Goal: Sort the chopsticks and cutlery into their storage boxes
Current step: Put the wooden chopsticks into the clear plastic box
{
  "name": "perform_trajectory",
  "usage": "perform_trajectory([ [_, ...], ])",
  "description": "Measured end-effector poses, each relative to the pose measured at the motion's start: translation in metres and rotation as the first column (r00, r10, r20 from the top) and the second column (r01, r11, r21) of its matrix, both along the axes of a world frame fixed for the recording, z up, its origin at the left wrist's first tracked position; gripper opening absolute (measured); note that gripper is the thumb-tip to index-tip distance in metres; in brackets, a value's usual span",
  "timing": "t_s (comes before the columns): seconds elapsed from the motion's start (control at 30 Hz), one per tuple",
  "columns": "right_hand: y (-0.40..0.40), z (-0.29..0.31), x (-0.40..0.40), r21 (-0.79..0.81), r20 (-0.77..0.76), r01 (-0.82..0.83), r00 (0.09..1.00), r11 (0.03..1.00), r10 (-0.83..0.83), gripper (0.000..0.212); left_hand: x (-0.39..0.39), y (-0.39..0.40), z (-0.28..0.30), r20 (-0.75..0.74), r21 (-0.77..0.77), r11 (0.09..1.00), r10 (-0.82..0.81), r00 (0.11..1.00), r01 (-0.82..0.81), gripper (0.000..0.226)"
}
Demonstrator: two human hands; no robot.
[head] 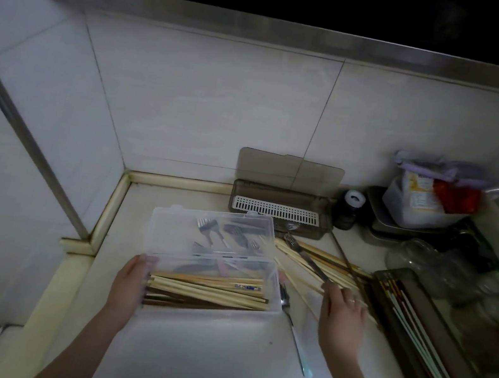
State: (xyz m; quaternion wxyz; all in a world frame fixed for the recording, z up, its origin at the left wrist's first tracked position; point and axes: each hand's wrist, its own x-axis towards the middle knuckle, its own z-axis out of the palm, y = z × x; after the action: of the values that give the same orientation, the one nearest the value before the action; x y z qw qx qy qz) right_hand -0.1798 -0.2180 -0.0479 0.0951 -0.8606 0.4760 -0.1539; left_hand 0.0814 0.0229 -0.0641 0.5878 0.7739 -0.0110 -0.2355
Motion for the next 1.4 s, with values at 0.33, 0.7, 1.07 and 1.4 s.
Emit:
perform_trajectory([
  [0.33,0.037,-0.017,-0.004,0.075,0.009,0.411,0.911,0.909,-0.413,0.036,0.001,0.004,-0.001,-0.017,-0.003,1.0,0.0,1.0,0.0,0.018],
  [0.7,0.057,-0.001,0.025,-0.19,0.175,-0.089,0.977,0.978,0.123,0.033,0.001,0.002,-0.002,-0.022,0.007,1.0,0.01,1.0,-0.01,0.025],
  [1.07,0.062,0.014,0.07,-0.026,0.324,-0.446,0.843,0.894,0.43,0.055,-0.003,0.002,0.004,0.006,-0.027,1.0,-0.012,1.0,0.012,0.025],
  [1.4,-0.023,-0.021,0.033,0.395,-0.164,0.047,0.986,0.917,0.02,0.018,-0.006,-0.001,0.011,0.019,0.012,1.0,-0.003,1.0,0.003,0.027],
])
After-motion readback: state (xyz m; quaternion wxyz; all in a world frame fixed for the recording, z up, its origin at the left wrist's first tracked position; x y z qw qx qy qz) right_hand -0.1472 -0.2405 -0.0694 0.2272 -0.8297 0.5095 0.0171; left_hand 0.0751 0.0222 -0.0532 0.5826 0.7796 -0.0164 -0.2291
